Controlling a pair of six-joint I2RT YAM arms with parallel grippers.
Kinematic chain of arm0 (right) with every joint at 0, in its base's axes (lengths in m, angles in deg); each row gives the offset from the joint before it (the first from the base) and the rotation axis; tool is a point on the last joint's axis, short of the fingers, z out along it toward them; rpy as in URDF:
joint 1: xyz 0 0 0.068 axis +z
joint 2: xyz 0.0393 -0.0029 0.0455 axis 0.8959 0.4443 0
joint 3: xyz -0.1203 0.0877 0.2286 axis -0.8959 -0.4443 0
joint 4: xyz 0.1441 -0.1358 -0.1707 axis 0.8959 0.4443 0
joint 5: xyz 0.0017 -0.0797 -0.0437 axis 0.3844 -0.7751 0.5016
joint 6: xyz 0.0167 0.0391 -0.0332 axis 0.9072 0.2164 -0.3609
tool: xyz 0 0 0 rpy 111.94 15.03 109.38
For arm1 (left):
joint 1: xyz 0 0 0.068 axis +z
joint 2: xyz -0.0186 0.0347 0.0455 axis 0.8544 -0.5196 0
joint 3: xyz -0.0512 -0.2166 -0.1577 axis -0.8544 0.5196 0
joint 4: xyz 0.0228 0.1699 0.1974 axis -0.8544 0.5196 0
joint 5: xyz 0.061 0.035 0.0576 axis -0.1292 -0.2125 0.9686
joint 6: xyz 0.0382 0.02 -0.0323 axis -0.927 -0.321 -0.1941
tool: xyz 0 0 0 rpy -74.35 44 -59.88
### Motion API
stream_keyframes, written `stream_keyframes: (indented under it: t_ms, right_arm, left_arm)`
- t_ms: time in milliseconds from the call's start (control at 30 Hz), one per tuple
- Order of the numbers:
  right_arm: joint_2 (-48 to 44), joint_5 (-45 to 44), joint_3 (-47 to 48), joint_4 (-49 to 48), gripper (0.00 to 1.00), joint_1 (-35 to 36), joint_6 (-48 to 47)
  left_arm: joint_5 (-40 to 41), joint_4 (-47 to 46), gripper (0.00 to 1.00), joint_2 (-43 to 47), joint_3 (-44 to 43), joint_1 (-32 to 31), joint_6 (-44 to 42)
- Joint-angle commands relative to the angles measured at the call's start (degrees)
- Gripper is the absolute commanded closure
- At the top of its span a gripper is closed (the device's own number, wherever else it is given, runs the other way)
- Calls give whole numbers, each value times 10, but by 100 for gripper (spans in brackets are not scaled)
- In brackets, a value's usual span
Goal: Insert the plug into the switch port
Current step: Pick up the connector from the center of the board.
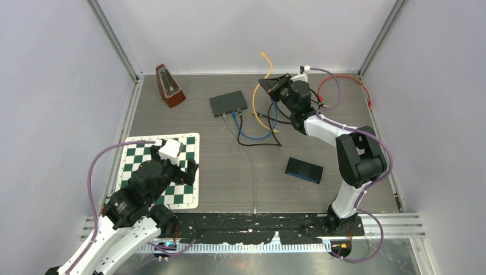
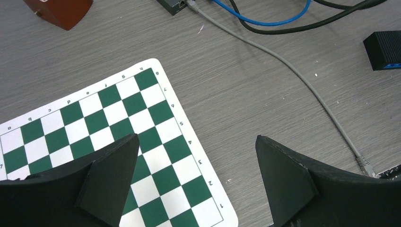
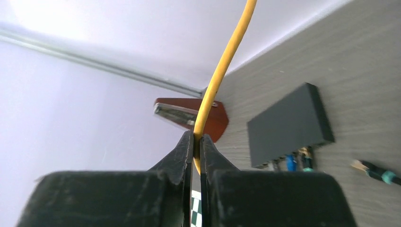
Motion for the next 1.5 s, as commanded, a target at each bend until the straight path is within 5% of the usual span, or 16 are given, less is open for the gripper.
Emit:
stream_keyframes:
  t_ms: [0, 300, 567, 833, 1033, 1167, 1333, 1467]
  right_arm:
    - [-17, 97, 74, -63, 95, 0, -74]
    - [-82, 142, 135, 30, 95, -5, -206]
    - [-113, 53, -52, -203, 95, -55, 53]
    - [-85, -26, -71, -228, 95, -62, 155]
    - [-86, 85, -9, -179, 95, -75, 61]
    - [-147, 169, 13, -60, 95, -75, -52]
    - [-226, 247, -11, 70, 95, -54, -149]
    - [-312, 223, -43, 169, 95, 0, -229]
  left_arm:
    - [19, -27, 3, 11, 6, -2, 7]
    - [16, -14, 4, -9, -5, -1, 17]
    - [22, -10, 4, -9, -3, -2, 20]
    - [27, -7, 4, -21, -6, -2, 20]
    - [46, -6, 5, -27, -9, -1, 29]
    - [62, 9, 6, -46, -36, -1, 67]
    - [-23, -1, 8, -80, -113, -1, 127]
    - [-57, -34, 9, -123, -173, 0, 172]
